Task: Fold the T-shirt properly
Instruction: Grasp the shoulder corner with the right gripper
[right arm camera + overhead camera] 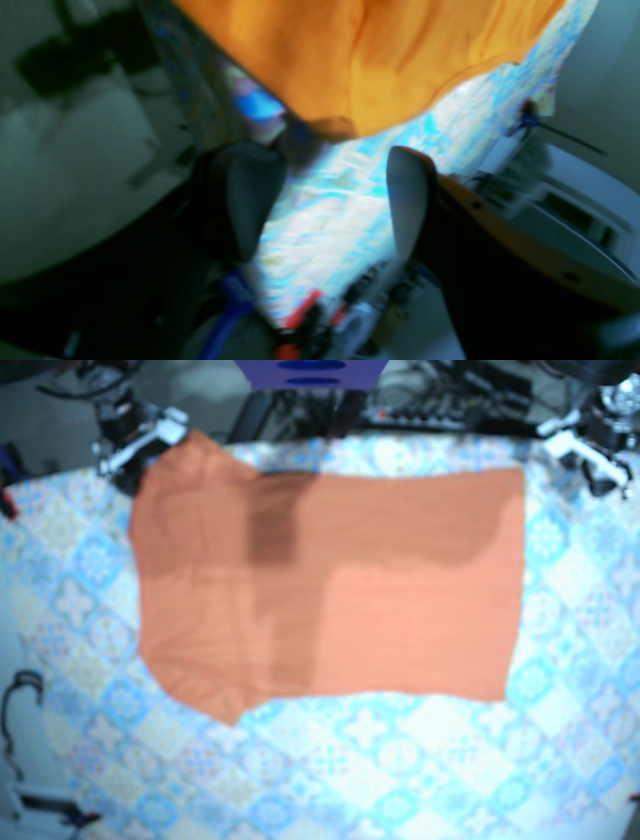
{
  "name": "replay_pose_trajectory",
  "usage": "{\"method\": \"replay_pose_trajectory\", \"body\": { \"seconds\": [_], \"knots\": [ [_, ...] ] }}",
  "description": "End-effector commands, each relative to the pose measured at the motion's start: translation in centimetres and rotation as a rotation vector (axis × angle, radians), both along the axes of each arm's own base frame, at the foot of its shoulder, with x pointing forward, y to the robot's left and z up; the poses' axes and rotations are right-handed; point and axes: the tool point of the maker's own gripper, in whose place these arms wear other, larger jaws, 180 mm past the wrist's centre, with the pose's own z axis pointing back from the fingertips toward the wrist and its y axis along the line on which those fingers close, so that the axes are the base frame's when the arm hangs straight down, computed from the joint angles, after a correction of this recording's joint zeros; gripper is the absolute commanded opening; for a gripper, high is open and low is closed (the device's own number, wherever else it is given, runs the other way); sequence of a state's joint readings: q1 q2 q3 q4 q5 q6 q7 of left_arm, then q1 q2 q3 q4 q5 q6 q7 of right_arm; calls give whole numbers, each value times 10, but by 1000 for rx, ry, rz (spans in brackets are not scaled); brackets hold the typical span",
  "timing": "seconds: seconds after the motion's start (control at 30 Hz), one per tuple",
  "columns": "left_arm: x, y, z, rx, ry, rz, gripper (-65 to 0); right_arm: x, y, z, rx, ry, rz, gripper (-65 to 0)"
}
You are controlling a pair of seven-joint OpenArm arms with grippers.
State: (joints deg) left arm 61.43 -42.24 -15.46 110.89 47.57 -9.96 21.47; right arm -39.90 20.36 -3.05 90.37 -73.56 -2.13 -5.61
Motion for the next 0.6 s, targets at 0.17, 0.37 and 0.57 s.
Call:
{"method": "replay_pose_trajectory", "body": {
  "seconds": [0.17,0.37,0.57],
  "knots": [
    [5,3,7,16,-20,-7,-425,13,-5,13,-21,-49,10,-277],
    [5,3,7,16,-22,-7,-425,12,-4,11,-19,-43,12,-277],
    [6,3,7,17,-24,-7,-425,9,-6,7,-21,-31,8,-277]
  ]
}}
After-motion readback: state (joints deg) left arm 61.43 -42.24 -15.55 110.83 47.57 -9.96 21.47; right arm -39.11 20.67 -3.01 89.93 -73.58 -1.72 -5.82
